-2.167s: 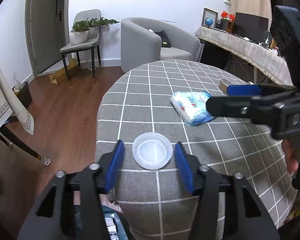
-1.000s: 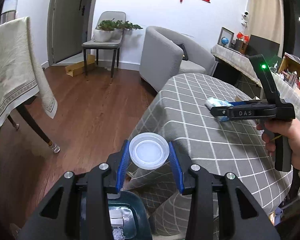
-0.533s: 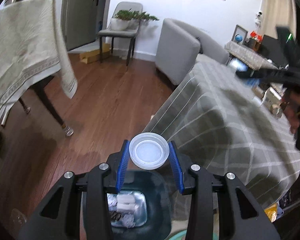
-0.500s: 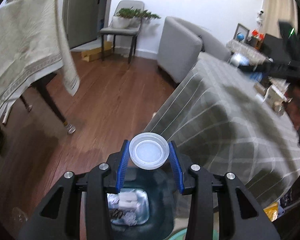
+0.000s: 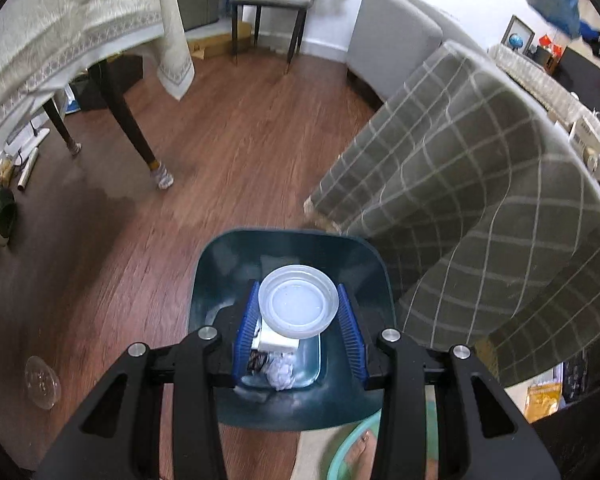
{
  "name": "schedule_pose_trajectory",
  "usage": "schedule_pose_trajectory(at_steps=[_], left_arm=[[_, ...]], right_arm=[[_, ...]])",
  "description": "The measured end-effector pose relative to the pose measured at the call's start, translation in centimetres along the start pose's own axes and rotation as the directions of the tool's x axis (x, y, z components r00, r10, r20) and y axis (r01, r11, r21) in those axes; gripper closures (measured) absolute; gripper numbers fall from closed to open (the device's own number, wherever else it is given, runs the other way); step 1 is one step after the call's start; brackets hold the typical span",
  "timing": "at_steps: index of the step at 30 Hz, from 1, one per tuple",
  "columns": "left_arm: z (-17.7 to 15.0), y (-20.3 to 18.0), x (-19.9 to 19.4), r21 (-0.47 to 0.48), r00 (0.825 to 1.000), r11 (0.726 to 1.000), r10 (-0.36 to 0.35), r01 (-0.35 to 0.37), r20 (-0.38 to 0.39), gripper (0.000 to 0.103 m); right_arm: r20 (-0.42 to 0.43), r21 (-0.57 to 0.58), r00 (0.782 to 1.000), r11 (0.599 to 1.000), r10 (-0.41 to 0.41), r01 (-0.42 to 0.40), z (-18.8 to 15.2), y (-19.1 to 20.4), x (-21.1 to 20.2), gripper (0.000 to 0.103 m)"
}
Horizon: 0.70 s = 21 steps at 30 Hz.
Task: Collect trash
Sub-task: 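Carry the lid and tissue pack over the bin and open the left tool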
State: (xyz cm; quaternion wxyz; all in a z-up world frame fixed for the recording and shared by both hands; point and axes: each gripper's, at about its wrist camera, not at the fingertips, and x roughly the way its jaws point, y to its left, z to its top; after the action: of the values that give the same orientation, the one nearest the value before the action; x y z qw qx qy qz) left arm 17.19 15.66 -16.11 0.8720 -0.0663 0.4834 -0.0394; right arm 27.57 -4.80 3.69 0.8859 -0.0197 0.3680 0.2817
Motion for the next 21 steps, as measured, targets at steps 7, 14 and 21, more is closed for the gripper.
schedule_pose_trajectory(at_steps=[7, 14, 21], left_arm=[[-1.9, 1.6, 2.3, -0.015, 0.996, 1.0, 0.005, -0.007, -0.092, 0.061], [-4.0, 2.6, 4.8, -0.036, 0.98, 0.999, -0.005, -0.002, -0.197, 0.061], [-5.2, 3.0, 6.0, -0.04, 0.968, 0.999, -0.006, -0.005, -0.251, 0.052]], right_arm=[[-0.067, -0.023, 0.996, 0.998, 0.056, -0.057, -2.3, 3.8, 1.8, 0.034], [-0.156, -0.04, 0.984, 0.994, 0.09, -0.097, -4.8, 7.1, 4.6, 0.034], [-0.256, -0.039, 0.96, 0.991, 0.117, -0.131, -6.9, 9.2, 8.6, 0.034]])
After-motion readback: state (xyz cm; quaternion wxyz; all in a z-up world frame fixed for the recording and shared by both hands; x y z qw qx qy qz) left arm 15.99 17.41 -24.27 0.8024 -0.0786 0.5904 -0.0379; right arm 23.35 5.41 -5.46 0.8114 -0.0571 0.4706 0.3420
